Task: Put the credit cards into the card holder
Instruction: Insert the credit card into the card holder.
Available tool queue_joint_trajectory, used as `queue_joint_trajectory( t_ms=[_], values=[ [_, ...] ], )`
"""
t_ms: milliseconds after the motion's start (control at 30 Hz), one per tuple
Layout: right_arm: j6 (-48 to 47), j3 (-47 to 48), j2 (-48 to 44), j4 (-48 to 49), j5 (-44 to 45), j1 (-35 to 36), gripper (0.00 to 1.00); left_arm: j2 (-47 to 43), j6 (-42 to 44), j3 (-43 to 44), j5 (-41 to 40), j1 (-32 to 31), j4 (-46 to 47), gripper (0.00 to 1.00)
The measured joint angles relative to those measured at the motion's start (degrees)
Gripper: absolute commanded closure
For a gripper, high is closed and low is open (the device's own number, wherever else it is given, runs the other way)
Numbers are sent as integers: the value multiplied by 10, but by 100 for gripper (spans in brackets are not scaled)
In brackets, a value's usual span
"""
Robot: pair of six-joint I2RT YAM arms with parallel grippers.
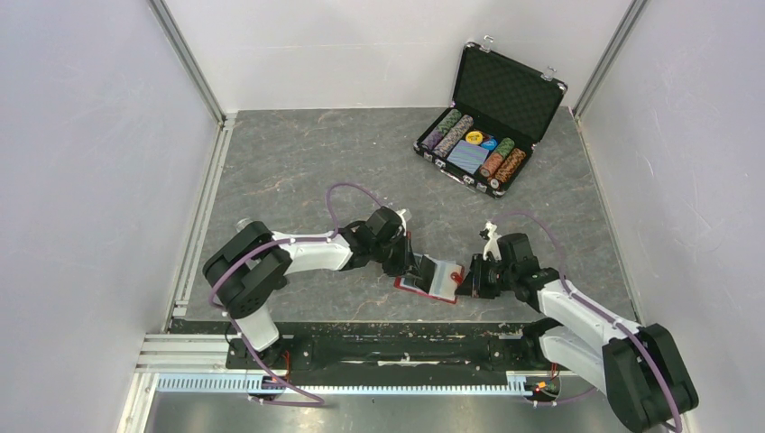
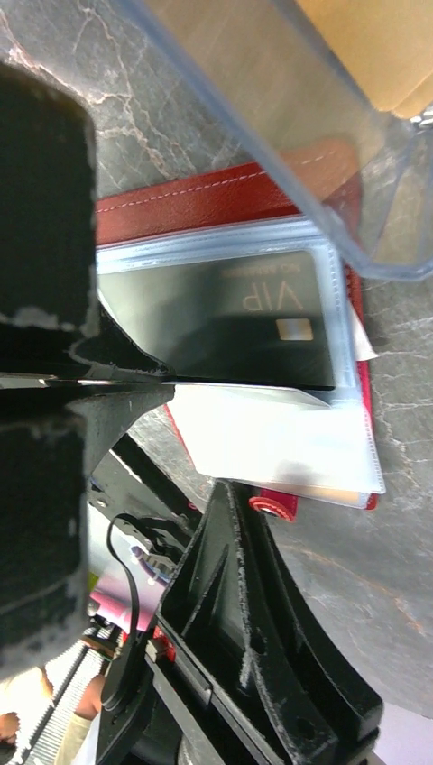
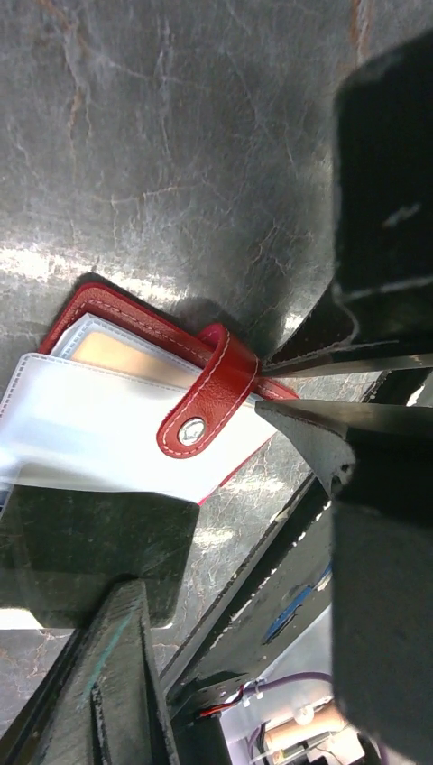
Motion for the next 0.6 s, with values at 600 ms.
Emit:
queue_joint_trajectory(
  t_ms=[600],
  values=[
    [-2,3,16,18,1,5,84,-42,23,16,2,11,-83,98]
  ],
)
